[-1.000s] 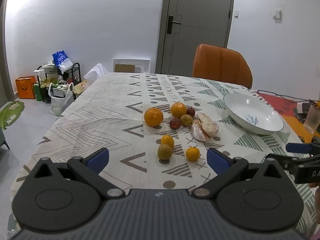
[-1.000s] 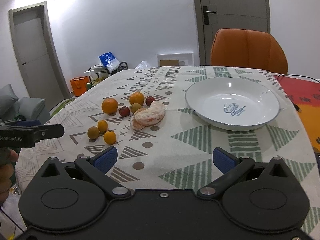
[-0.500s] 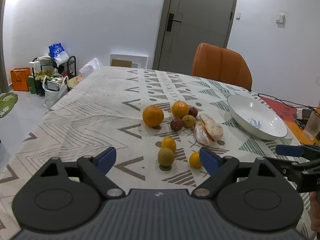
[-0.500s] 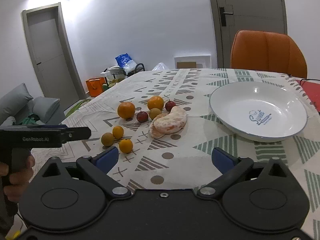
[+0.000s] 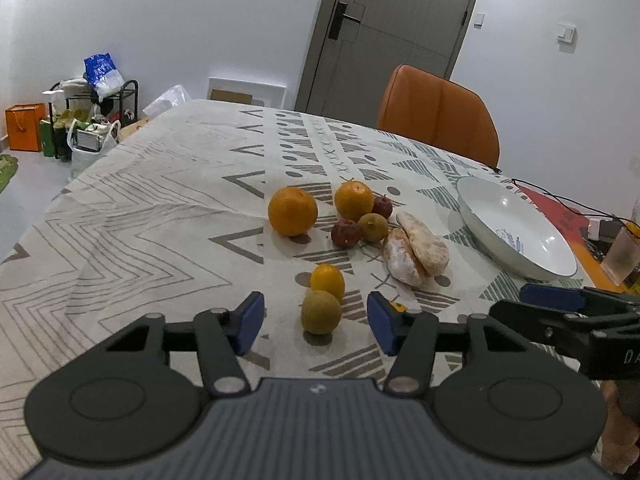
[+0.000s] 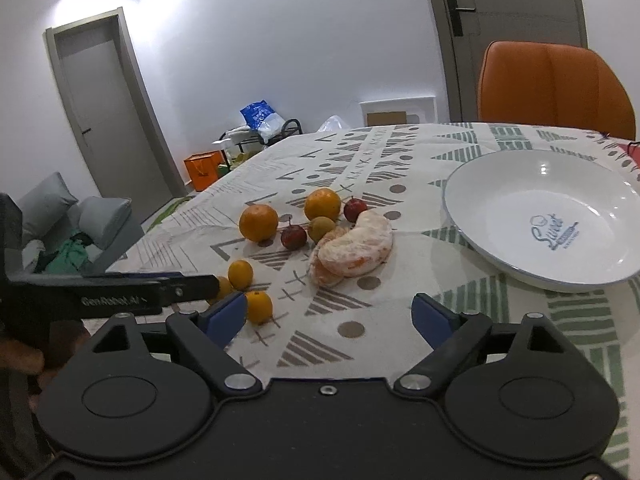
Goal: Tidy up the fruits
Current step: 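Grasp a small green fruit with the left tool while the right tool grasps a small orange fruit, then carry both fruits over the white bowl and open both tools to drop them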
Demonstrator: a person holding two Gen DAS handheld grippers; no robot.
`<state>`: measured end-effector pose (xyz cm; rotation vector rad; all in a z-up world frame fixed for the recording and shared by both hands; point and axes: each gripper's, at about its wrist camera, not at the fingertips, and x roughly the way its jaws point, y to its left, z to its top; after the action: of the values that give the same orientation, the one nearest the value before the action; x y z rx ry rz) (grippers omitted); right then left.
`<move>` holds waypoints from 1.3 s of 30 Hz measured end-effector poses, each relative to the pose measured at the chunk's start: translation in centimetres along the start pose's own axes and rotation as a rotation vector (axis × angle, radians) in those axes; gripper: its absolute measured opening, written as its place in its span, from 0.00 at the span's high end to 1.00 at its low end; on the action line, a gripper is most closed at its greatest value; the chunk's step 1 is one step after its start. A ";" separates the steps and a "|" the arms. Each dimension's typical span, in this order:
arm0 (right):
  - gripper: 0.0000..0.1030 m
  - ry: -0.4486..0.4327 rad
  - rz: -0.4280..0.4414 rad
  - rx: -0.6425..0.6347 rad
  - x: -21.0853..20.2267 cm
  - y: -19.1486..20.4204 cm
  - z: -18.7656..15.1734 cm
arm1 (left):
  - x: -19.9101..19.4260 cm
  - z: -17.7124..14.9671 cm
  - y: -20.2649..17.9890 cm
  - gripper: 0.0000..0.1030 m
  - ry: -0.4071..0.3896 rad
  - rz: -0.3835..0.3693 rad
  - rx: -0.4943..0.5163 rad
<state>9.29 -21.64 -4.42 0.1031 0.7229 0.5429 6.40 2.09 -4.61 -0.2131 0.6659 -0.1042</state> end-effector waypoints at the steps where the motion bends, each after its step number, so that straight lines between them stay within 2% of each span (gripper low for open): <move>1: 0.15 0.001 0.010 0.007 0.1 0.0 0.1 | 0.2 0.0 0.0 0.50 0.002 -0.002 0.000; 4: 0.18 0.003 0.038 0.035 0.6 -0.2 0.4 | 0.9 0.1 0.1 0.62 0.020 -0.019 -0.009; 5: 0.18 0.003 0.046 0.041 0.8 -0.1 0.4 | 1.2 0.1 0.2 0.74 0.032 -0.025 -0.017; 6: 0.18 0.006 0.050 0.043 1.0 -0.1 0.5 | 1.5 0.1 0.3 0.79 0.048 -0.030 -0.027; 12: 0.27 0.045 0.073 0.034 2.5 0.7 0.4 | 1.0 0.0 1.0 0.79 0.031 -0.020 -0.036; 14: 0.34 0.060 0.081 0.028 3.2 1.2 0.3 | 0.8 0.1 1.5 0.79 0.029 -0.010 -0.046; 22: 0.45 0.096 0.108 -0.006 5.0 2.9 0.1 | 0.1 0.2 2.9 0.79 0.009 0.019 -0.058; 24: 0.52 0.106 0.103 -0.026 5.5 3.5 0.0 | 0.0 0.2 3.0 0.79 0.007 0.022 -0.059; 28: 0.78 0.110 0.079 -0.070 5.8 4.3 -0.1 | 0.0 0.4 2.9 0.79 0.009 0.019 -0.050; 33: 0.79 0.076 0.091 -0.049 4.6 3.7 -0.1 | -0.2 0.7 2.2 0.79 -0.004 0.013 -0.028; 39: 0.79 0.020 0.065 -0.031 2.7 2.2 0.4 | -0.1 0.9 0.5 0.79 -0.010 -0.007 0.001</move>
<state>10.29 -18.32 -5.17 0.0925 0.7324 0.6184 6.85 2.73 -3.96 -0.2150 0.6555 -0.1096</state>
